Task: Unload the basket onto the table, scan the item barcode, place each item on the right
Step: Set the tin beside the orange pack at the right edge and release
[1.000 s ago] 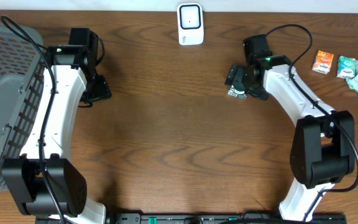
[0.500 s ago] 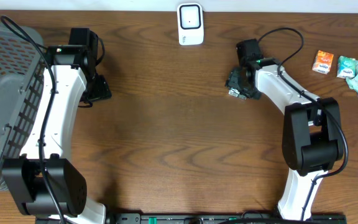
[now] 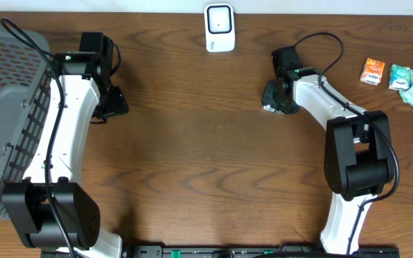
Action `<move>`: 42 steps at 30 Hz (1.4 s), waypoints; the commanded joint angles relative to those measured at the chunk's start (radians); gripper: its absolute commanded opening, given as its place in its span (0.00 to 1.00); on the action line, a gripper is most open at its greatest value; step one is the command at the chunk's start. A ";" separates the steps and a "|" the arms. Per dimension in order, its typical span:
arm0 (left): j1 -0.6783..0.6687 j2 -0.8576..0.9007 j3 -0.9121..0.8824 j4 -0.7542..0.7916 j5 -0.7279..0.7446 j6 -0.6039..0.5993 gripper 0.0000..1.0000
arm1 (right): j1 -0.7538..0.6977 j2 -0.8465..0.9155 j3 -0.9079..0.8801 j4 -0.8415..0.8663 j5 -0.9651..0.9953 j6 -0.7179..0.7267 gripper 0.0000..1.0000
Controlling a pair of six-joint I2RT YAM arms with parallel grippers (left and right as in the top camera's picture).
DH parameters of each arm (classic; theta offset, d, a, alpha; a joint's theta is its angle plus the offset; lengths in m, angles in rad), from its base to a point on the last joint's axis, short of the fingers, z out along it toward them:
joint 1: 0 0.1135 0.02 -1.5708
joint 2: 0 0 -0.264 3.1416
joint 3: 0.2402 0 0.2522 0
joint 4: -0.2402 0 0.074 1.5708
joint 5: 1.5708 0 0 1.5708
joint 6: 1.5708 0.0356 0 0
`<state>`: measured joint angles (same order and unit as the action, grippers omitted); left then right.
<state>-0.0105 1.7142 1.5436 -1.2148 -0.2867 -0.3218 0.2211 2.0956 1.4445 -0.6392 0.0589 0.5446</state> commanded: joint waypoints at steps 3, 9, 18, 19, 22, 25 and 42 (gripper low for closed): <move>0.000 -0.003 0.010 -0.003 -0.002 -0.016 0.98 | 0.003 0.024 0.101 -0.016 -0.063 -0.084 0.46; 0.000 -0.003 0.010 -0.003 -0.003 -0.016 0.98 | 0.015 0.024 0.262 0.057 -0.097 -0.140 0.49; 0.000 -0.003 0.010 -0.003 -0.002 -0.016 0.98 | 0.092 0.026 0.282 0.473 -0.114 -0.223 0.52; 0.000 -0.003 0.010 -0.003 -0.002 -0.016 0.98 | 0.103 0.030 0.282 0.510 -0.114 -0.232 0.52; 0.000 -0.003 0.010 -0.003 -0.002 -0.016 0.98 | 0.140 0.040 0.282 0.650 -0.088 -0.247 0.50; 0.000 -0.003 0.010 -0.003 -0.002 -0.016 0.98 | 0.177 0.066 0.282 0.824 -0.015 -0.290 0.49; 0.000 -0.003 0.010 -0.004 -0.003 -0.016 0.98 | 0.199 0.434 0.602 1.068 0.101 -0.386 0.44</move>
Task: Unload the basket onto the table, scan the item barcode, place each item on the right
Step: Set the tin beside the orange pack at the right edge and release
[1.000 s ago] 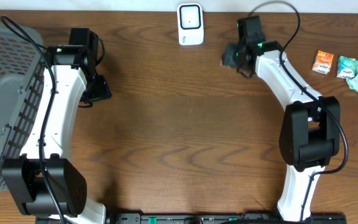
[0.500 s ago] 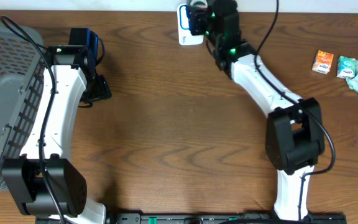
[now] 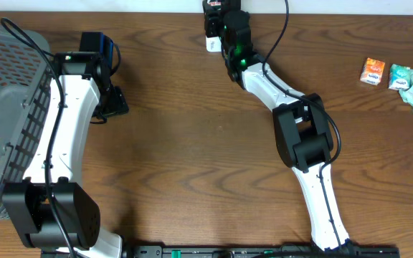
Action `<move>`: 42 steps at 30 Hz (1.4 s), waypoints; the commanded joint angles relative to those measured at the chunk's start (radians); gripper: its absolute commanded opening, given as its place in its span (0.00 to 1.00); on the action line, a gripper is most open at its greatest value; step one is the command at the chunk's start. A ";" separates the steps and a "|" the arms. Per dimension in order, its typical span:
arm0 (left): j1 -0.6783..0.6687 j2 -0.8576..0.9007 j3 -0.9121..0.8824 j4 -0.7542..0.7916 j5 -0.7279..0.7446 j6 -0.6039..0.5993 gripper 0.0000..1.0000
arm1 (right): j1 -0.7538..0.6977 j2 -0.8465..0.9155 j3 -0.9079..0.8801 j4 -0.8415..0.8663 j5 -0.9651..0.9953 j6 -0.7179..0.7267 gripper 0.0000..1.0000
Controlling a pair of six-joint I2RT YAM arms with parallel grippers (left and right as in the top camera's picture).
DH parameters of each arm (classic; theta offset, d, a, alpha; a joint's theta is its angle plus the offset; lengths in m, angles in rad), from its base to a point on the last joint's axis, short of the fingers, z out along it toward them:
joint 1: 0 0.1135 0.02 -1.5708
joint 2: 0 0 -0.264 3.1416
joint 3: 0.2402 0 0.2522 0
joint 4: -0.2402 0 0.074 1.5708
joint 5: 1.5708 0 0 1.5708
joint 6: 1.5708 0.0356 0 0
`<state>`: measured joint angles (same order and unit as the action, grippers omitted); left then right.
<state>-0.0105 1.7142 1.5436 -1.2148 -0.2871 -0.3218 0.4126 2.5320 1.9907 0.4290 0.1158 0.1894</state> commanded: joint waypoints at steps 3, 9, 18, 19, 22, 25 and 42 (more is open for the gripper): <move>0.000 -0.003 0.010 -0.003 -0.002 -0.016 0.98 | 0.007 -0.002 0.056 -0.043 0.043 -0.031 0.44; 0.000 -0.003 0.010 -0.003 -0.002 -0.016 0.98 | 0.006 -0.002 0.056 -0.125 0.043 -0.031 0.43; 0.000 -0.003 0.010 -0.003 -0.002 -0.016 0.98 | -0.039 -0.125 0.057 -0.333 0.126 -0.029 0.47; 0.000 -0.003 0.010 -0.003 -0.002 -0.016 0.98 | -0.056 -0.151 0.057 -0.387 0.126 -0.029 0.46; 0.000 -0.003 0.010 -0.004 -0.002 -0.016 0.98 | -0.119 -0.222 0.057 -0.542 0.126 -0.030 0.47; 0.000 -0.003 0.010 -0.003 -0.002 -0.016 0.98 | -0.204 -0.282 0.057 -0.728 0.126 -0.031 0.44; 0.000 -0.003 0.010 -0.003 -0.002 -0.016 0.98 | -0.576 -0.290 0.040 -1.220 0.126 -0.097 0.99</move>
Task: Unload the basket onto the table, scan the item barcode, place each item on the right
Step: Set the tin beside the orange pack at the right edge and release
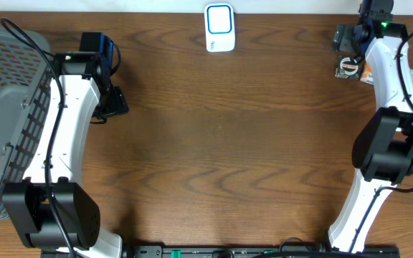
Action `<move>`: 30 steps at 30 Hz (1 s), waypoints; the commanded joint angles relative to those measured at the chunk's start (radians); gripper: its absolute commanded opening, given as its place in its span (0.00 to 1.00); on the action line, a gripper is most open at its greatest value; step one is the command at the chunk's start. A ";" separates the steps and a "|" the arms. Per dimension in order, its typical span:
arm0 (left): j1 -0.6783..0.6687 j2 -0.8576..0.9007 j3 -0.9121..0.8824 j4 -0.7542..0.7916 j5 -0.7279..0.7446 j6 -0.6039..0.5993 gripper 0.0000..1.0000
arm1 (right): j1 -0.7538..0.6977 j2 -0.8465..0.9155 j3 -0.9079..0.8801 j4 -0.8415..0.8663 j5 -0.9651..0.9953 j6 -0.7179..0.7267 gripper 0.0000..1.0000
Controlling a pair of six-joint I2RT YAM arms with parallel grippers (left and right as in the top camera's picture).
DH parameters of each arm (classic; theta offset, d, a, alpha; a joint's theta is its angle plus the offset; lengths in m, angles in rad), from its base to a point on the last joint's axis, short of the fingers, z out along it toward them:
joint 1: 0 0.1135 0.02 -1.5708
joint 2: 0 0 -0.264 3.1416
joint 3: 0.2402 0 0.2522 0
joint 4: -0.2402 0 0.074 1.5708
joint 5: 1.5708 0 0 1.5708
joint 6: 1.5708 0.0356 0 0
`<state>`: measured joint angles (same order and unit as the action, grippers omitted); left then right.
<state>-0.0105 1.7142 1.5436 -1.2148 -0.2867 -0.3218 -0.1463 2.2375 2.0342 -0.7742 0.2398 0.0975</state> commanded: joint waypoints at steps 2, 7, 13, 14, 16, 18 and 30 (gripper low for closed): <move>0.000 -0.003 0.010 -0.003 -0.002 -0.016 0.98 | -0.017 -0.002 -0.003 -0.039 0.001 0.003 0.99; 0.000 -0.003 0.010 -0.004 -0.002 -0.016 0.98 | -0.006 -0.108 -0.003 -0.108 -0.143 0.046 0.99; 0.000 -0.003 0.010 -0.004 -0.002 -0.016 0.97 | 0.000 -0.392 -0.003 -0.314 -0.279 0.262 0.99; 0.000 -0.003 0.010 -0.004 -0.002 -0.016 0.98 | 0.009 -0.443 -0.003 -0.377 -0.311 0.262 0.99; 0.000 -0.003 0.010 -0.003 -0.002 -0.016 0.98 | 0.039 -0.516 -0.012 -0.483 -0.305 0.261 0.99; 0.000 -0.003 0.010 -0.003 -0.002 -0.016 0.98 | 0.088 -0.581 -0.052 -0.542 -0.298 0.261 0.99; 0.000 -0.003 0.010 -0.004 -0.002 -0.016 0.98 | 0.461 -0.845 -0.410 -0.623 -0.269 0.231 0.99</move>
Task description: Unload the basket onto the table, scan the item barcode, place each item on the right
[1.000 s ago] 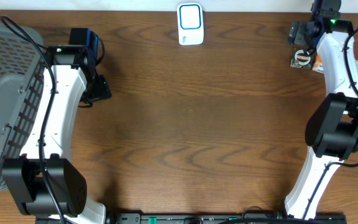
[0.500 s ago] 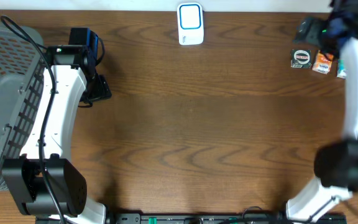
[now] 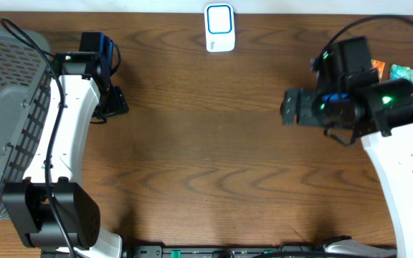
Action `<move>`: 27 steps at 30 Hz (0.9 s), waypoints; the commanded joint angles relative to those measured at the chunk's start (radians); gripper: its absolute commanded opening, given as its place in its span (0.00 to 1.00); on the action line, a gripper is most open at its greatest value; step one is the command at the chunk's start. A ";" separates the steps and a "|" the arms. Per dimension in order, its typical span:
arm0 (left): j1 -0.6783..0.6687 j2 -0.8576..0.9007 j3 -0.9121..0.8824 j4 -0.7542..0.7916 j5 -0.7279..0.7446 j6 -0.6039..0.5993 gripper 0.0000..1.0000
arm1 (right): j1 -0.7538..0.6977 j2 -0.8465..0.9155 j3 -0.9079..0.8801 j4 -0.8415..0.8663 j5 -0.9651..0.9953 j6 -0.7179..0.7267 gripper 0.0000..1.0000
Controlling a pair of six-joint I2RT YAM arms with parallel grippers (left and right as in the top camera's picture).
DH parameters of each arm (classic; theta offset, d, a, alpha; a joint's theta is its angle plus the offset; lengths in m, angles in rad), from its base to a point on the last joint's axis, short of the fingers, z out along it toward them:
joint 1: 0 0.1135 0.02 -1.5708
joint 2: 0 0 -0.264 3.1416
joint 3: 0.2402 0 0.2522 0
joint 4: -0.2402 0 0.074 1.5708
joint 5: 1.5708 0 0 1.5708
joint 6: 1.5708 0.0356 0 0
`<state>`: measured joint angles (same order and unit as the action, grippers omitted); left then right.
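Observation:
The white barcode scanner (image 3: 219, 27) stands at the table's far edge, its window lit blue. My right arm is raised close to the overhead camera, and its dark gripper end (image 3: 290, 107) points left over the table's right half. Whether its jaws hold anything cannot be told. The arm covers part of the item pile. An orange packet (image 3: 377, 69) and a green packet (image 3: 408, 76) peek out beside it. My left gripper (image 3: 116, 102) rests low at the left, near the basket, with no gap showing between its fingers.
A grey mesh basket (image 3: 2, 107) fills the left edge of the table. The left arm's white links run along it. Cables loop above the right arm. More packets lie at the far right edge.
My right gripper was at the far right edge beside the orange packet, with a small round item under it. Now the arm is raised high, its gripper pointing left. The left arm has not moved.
My right gripper first sat right of the middle of the table over a small dark item. Then it was stretched up to the scanner. After that it was at the packets on the far right. Now it hangs high over the right half. The left arm stayed still.

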<state>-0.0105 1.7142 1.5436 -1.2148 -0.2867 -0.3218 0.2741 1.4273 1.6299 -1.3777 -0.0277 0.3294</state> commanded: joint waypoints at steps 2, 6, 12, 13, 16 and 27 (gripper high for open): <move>0.000 -0.003 0.010 -0.003 -0.003 -0.016 0.98 | 0.056 -0.034 -0.006 -0.022 -0.002 -0.001 0.99; 0.000 -0.003 0.010 -0.003 -0.002 -0.016 0.98 | 0.059 -0.034 -0.006 -0.022 -0.001 -0.001 0.99; 0.000 -0.003 0.010 -0.003 -0.002 -0.016 0.98 | 0.059 -0.034 -0.007 -0.024 0.021 -0.040 0.99; 0.000 -0.003 0.010 -0.004 -0.002 -0.016 0.98 | 0.059 -0.034 -0.010 -0.024 0.021 -0.048 0.99; 0.000 -0.003 0.010 -0.003 -0.002 -0.016 0.98 | 0.061 -0.027 -0.035 -0.010 0.021 -0.089 0.99; 0.000 -0.003 0.010 -0.003 -0.003 -0.016 0.98 | 0.014 -0.329 -0.537 0.489 -0.004 -0.265 0.99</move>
<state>-0.0105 1.7142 1.5436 -1.2137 -0.2871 -0.3218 0.3248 1.2304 1.2343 -1.0069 -0.0196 0.1101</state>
